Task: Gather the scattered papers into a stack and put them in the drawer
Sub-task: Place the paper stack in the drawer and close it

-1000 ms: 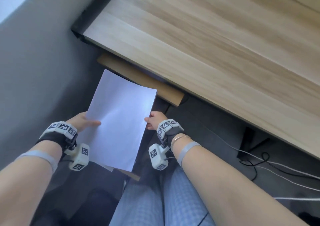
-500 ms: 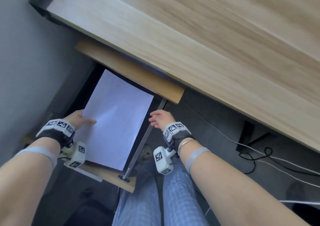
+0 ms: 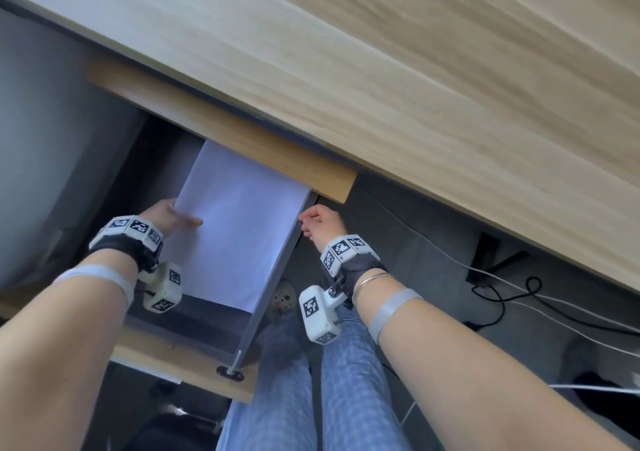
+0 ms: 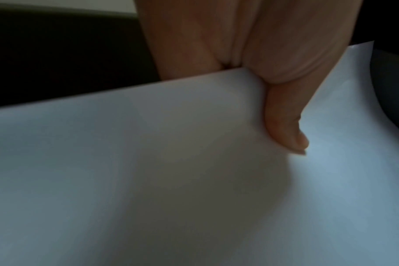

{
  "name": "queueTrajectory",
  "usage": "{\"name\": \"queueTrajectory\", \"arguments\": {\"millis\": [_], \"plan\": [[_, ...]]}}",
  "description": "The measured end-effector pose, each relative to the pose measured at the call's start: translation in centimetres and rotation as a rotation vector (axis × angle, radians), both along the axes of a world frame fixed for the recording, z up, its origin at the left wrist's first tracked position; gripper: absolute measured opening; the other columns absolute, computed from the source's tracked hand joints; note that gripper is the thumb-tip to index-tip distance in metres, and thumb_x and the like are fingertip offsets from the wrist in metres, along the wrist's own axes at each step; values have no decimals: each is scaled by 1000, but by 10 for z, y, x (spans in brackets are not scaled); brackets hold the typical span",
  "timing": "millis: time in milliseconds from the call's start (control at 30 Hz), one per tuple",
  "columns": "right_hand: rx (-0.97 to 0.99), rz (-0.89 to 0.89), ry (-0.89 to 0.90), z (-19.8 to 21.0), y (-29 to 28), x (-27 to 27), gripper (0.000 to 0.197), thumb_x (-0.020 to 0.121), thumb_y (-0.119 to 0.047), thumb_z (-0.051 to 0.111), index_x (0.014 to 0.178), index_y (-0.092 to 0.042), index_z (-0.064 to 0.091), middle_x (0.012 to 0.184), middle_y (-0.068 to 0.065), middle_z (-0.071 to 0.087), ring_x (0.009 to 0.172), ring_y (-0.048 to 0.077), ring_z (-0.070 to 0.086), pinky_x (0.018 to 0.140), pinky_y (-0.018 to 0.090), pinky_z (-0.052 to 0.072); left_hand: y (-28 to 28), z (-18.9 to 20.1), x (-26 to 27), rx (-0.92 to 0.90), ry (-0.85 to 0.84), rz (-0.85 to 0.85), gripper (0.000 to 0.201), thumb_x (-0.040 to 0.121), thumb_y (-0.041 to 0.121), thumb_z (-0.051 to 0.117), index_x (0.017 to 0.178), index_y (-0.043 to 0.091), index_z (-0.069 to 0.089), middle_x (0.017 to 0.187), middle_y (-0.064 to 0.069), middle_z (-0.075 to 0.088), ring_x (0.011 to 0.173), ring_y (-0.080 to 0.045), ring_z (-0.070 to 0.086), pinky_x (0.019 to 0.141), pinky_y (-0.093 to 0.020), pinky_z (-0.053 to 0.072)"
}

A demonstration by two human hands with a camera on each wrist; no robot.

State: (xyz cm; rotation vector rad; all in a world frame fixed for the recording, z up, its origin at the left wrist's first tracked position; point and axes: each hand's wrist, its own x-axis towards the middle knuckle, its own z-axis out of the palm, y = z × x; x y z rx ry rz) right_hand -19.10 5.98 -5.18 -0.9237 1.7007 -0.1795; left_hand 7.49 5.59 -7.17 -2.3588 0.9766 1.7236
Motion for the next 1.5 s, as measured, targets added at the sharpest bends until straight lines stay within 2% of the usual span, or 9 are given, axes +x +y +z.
{"name": "queueTrajectory", "arguments": {"millis": [200,333,567,700,900,1100,1200,1367,1500], "plan": [[22,15,6,-2,-4,0,30,90,-7,45,67,-26,52,62,-6,53,74,16,57,87,37,52,-19,-13,-4,4,-49,-1,48,83,19,68,126,1,54,116,-22,63,92,-30,59,88,-37,45],[29,33,25,-2,-6,-1,30,90,-9,46,67,-26,52,62,-6,54,74,16,58,88,38,54,-19,-18,-7,6,-98,24,53,80,20,71,126,0,55,121,-23,63,107,-37,62,92,-39,46],[26,63,50,6,-6,0,19,91,-7,43,87,-16,59,65,-8,53,62,7,55,81,30,51,-12,-12,-12,-182,-137,67,63,78,8,71,134,6,43,129,-18,57,118,-36,55,97,-41,42],[37,152,108,17,-7,3,26,92,-6,40,97,-15,64,79,-3,57,90,23,64,78,30,48,0,-6,2,-217,-130,72,55,78,-1,67,130,2,49,128,-22,58,118,-37,56,98,-41,43],[48,267,185,39,1,6,34,91,-7,37,112,-16,63,112,5,67,96,22,63,73,23,42,52,19,18,-110,-260,93,35,85,11,57,120,11,60,124,-14,62,112,-34,59,92,-33,44],[56,342,176,61,12,14,32,92,-12,38,110,-21,62,91,-2,60,79,19,58,65,24,45,114,52,36,-50,-548,109,25,86,11,52,110,12,60,121,-19,58,111,-40,55,92,-40,47],[60,368,149,69,16,20,28,92,-14,40,105,-22,63,91,-3,61,90,22,65,76,28,50,139,65,39,36,-635,235,35,87,14,56,119,3,49,126,-25,51,116,-44,51,94,-45,44],[51,400,121,74,22,30,25,92,-15,43,105,-21,64,96,-1,64,98,22,67,82,30,51,171,62,33,206,-483,294,45,94,20,48,135,0,45,138,-23,49,126,-38,49,101,-41,41],[58,436,114,71,26,30,24,93,-15,44,106,-19,64,95,-1,61,84,17,62,68,25,46,174,54,25,288,-472,180,46,99,19,34,141,2,37,143,-22,44,130,-34,47,108,-38,36]]}}
